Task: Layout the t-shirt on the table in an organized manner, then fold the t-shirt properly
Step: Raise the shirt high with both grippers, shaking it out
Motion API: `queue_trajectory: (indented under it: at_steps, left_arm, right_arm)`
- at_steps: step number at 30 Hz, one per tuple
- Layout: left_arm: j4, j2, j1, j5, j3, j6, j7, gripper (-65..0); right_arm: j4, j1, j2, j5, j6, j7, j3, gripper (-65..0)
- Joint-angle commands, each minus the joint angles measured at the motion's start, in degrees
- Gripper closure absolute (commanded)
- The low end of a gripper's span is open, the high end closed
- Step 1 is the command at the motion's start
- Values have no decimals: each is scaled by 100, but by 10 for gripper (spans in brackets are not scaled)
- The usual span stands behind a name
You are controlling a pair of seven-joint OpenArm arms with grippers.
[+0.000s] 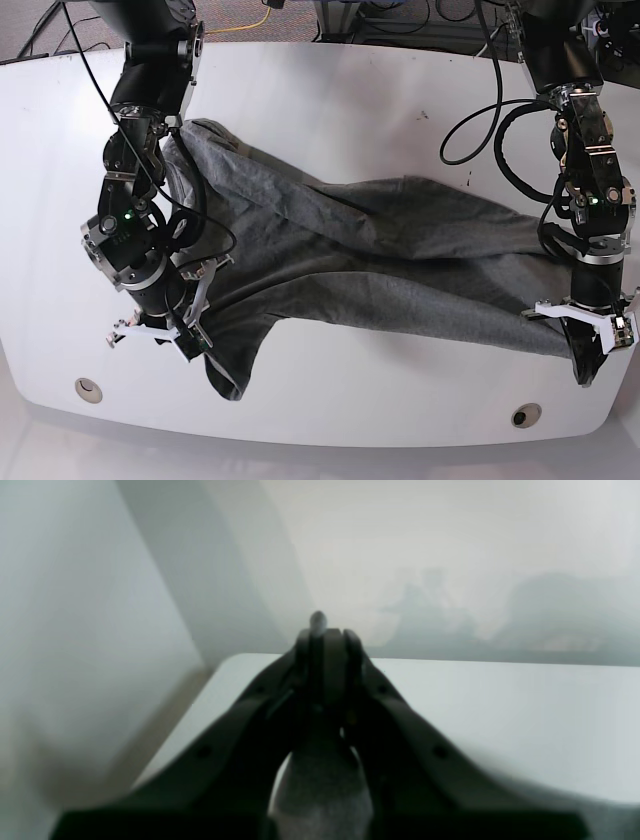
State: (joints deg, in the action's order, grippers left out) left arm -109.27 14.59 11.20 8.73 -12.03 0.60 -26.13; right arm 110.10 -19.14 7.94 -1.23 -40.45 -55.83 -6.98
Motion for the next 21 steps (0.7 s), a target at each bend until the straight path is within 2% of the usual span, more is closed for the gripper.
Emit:
queue_trajectory:
  at_steps: [1, 11, 18, 21]
  left_arm:
    - [-119, 75, 431, -51, -14, -21, 270, 0]
    - [-31, 269, 1671, -60, 153, -21, 253, 0]
    - [-48, 418, 2831, -16, 258, -12, -354, 0]
    - [-48, 418, 3377, -7, 258, -12, -583, 0]
  right_arm:
    - [150, -377, 124, 22, 45, 155, -9, -2]
    - [-457, -1572, 458, 22, 45, 155, -27, -2]
    - [-791, -2653, 643, 22, 45, 137, -9, -2]
    - [-923, -3155, 731, 22, 45, -39, -9, -2]
